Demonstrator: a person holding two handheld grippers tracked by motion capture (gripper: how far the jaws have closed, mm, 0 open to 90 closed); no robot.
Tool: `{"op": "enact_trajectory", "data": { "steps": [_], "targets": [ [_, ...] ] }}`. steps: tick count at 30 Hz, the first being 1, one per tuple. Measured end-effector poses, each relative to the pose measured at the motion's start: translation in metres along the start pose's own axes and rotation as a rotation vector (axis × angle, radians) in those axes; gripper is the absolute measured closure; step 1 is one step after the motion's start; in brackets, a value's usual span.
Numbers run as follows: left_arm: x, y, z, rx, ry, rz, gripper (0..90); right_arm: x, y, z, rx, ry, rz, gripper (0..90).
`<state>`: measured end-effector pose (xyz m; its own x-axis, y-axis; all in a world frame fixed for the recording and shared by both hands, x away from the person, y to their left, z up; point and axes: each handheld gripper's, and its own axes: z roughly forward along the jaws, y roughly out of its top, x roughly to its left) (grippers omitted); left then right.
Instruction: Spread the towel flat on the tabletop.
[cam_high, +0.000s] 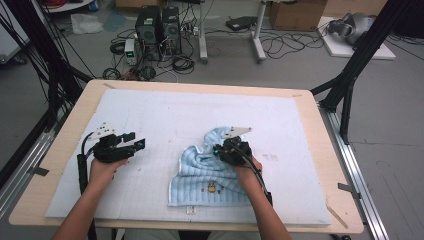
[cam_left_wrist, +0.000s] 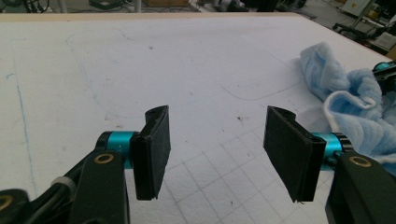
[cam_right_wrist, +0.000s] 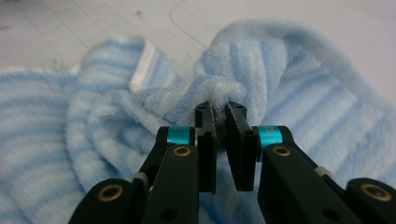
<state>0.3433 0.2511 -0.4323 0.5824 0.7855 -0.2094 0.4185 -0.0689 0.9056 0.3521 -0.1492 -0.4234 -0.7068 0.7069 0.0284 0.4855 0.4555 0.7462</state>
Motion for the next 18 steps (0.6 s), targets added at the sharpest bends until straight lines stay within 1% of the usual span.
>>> {"op": "enact_trajectory", "data": {
  "steps": [1,3,6,7,8,9,10,11,12,13,14,15,16,18],
  "targets": [
    [-0.001,0.0,0.0,0.001,-0.003,0.002,41.5,-0.001,-0.004,0.001,0.007,0.0,0.009,82.8],
    [-0.002,0.001,0.0,-0.002,-0.01,0.006,41.7,-0.002,-0.01,0.003,0.037,-0.023,0.0,82.0],
    [-0.004,0.002,0.001,-0.011,-0.02,0.0,42.0,-0.005,-0.016,0.002,0.044,-0.017,0.012,76.9],
    [-0.004,0.003,0.002,-0.011,-0.023,0.004,42.0,-0.005,-0.018,0.001,0.041,-0.017,0.021,72.3],
    [-0.005,0.004,0.003,-0.015,-0.032,0.006,42.1,-0.006,-0.018,0.0,0.035,-0.017,0.029,69.8],
    [-0.006,0.004,0.004,-0.021,-0.042,0.002,42.5,-0.007,-0.019,-0.001,0.031,-0.002,0.042,67.8],
    [-0.007,0.006,0.006,-0.014,-0.053,0.007,43.1,-0.008,-0.019,-0.003,0.016,0.008,0.039,64.4],
    [-0.008,0.009,0.008,-0.014,-0.059,0.017,43.6,-0.009,-0.019,-0.006,0.001,0.012,0.038,62.9],
    [-0.009,0.012,0.01,-0.013,-0.073,0.021,46.3,-0.009,-0.019,-0.008,-0.015,0.016,0.035,61.2],
    [-0.01,0.015,0.013,-0.006,-0.085,0.031,52.3,-0.01,-0.019,-0.01,-0.026,0.01,0.035,59.2],
    [-0.011,0.018,0.017,-0.002,-0.095,0.033,54.2,-0.011,-0.02,-0.012,-0.033,0.003,0.034,57.6],
    [-0.013,0.02,0.02,0.002,-0.094,0.035,54.2,-0.012,-0.02,-0.013,-0.035,0.0,0.036,56.5],
    [-0.015,0.023,0.025,0.008,-0.104,0.042,54.8,-0.013,-0.021,-0.015,-0.039,-0.002,0.034,55.6],
    [-0.019,0.027,0.033,0.014,-0.125,0.043,55.4,-0.016,-0.024,-0.019,-0.046,-0.009,0.041,52.8]
  ]
}}
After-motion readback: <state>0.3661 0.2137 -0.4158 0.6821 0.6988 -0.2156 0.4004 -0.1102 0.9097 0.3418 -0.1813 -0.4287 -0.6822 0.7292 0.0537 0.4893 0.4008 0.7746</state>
